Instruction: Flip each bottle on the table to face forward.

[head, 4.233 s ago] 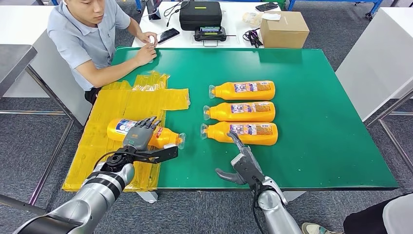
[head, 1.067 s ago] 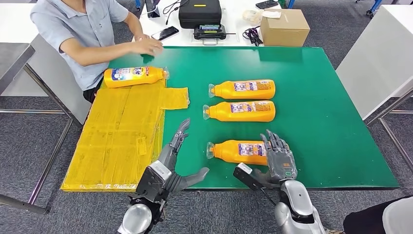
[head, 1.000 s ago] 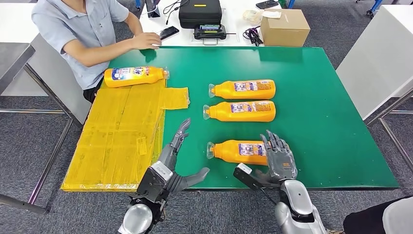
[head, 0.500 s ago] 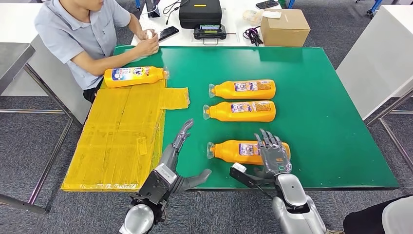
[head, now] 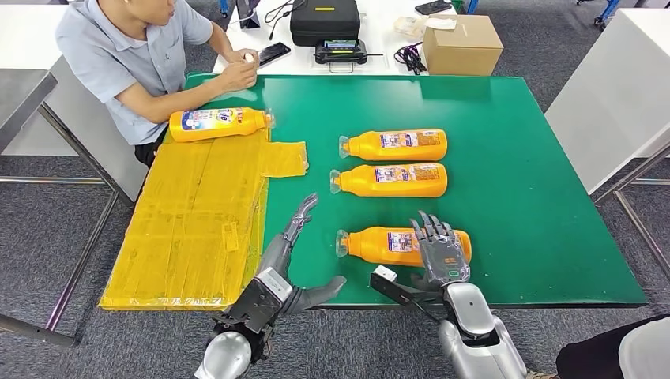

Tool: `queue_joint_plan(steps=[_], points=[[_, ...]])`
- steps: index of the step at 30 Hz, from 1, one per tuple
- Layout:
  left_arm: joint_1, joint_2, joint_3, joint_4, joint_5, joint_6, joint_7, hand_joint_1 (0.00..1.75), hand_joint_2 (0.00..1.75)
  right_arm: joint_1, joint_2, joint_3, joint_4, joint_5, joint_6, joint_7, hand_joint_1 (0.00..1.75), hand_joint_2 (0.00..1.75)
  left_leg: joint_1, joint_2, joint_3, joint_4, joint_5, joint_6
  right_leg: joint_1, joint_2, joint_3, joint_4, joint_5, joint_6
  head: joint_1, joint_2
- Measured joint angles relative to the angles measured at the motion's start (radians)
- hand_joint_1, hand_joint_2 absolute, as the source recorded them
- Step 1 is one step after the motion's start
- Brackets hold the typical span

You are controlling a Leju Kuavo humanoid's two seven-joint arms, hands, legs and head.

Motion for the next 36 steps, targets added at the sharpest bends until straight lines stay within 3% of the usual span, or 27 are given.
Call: queue_joint_plan(steps=[13,36], points=[[0.014,0.007,-0.004,-0.051,-0.104,-0.046,0.059,0.0,1.75,-0.008,0.0,0.035,-0.007,0.023,0.063,0.078,0.0,1.75,0.0,0.0,0.001,0.0,0.0,0.0,0.0,0.0,0.001,0.0,0.0,0.0,0.0,0.0],[0.021,0.008,-0.005,-0.064,-0.19,-0.052,0.091,0.0,1.75,-0.016,-0.017,0.017,-0.019,-0.029,0.128,0.109,0.0,1.75,0.0,0.0,0.001,0.0,0.0,0.0,0.0,0.0,0.001,0.0,0.0,0.0,0.0,0.0]])
